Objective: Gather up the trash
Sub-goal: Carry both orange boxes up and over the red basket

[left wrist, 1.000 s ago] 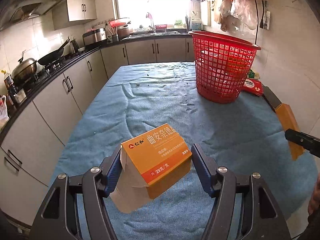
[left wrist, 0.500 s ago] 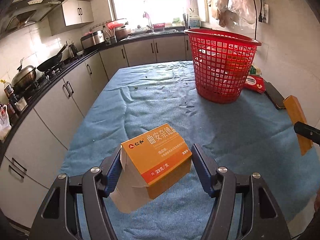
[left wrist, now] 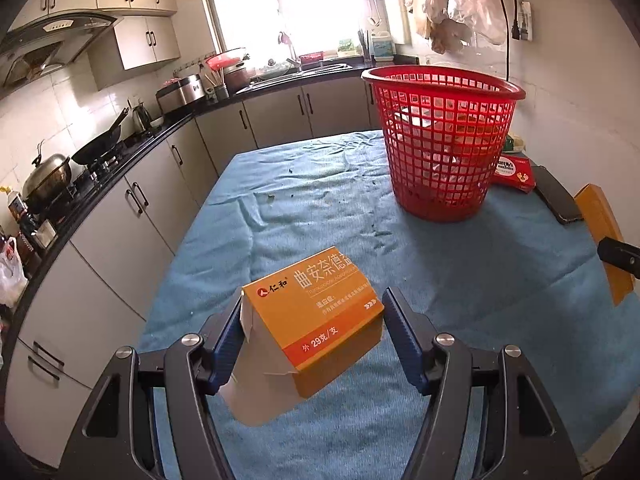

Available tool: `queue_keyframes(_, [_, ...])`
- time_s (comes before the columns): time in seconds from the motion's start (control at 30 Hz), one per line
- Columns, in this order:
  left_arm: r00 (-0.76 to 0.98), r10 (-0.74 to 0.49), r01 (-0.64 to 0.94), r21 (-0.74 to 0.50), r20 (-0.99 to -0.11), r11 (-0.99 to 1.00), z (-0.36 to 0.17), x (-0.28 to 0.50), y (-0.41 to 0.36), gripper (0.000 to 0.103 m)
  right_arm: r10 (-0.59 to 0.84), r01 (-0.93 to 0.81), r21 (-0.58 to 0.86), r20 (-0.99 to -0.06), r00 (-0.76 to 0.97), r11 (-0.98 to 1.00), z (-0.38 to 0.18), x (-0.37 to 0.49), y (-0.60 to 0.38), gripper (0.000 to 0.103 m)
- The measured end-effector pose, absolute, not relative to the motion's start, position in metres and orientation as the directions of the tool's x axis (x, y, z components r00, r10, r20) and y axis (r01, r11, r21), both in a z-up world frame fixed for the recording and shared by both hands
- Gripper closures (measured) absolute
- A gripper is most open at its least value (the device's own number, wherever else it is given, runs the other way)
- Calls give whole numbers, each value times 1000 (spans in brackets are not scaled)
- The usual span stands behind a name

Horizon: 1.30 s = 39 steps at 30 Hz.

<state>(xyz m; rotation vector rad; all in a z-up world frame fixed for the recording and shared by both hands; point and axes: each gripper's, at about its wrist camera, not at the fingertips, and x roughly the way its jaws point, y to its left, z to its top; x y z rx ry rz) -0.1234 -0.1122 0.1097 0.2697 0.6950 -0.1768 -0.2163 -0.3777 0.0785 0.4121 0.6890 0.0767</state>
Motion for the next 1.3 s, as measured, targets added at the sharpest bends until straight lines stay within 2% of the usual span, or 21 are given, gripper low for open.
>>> queue_keyframes(0.37, [757,-130,297,160,-641,941,131,-111,-116,37,198,52,373,-600,775,926,89,-210,-372,49])
queue_keyframes(0.67, [792,-146,329,212,-592,920,160,-103,-129,37,181,42,342,-593,784,939,108,-202,-367,49])
queue_keyframes(1.3, [850,-190,360,279,-491,890,225,-84,-144,37,183,-20,308,-511,840,951,175,-166,-355,49])
